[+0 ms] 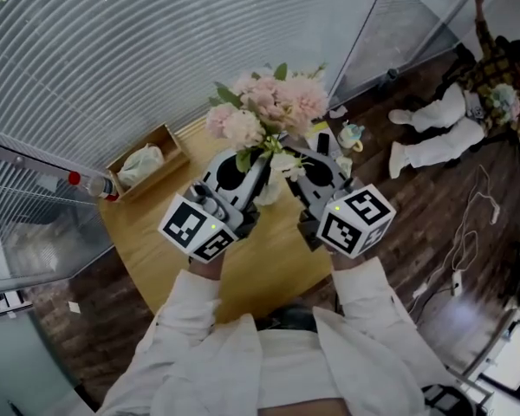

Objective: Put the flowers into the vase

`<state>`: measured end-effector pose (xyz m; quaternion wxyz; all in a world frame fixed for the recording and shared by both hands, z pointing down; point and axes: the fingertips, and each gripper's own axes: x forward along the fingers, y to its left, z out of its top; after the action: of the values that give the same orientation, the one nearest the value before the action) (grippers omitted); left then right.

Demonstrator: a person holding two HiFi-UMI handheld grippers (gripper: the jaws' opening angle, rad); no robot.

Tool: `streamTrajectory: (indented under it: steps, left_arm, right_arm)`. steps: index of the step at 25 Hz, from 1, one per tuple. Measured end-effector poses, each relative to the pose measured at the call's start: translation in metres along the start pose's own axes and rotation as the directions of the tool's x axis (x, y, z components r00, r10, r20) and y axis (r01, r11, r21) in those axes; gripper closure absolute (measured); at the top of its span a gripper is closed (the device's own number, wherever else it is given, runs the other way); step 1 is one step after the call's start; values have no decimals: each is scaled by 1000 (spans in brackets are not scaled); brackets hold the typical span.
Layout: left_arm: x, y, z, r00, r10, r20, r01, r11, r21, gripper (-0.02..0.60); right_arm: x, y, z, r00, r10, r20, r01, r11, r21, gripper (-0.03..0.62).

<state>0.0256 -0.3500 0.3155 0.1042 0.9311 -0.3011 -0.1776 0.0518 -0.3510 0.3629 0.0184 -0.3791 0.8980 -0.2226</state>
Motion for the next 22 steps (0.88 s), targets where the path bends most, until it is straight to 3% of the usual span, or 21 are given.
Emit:
streamTrajectory:
  steps: [14,22]
  left_arm:
    - [-20,4,-45,979,84,-187,-81,996,24,568]
    - [-27,-2,-61,963,80,-256,-76,997,26,566]
  right_arm:
    - [-5,0,-27,999,-21,-28,22,999,34,580]
    - [-11,2,-33,999,-29,-31,30,998,52,580]
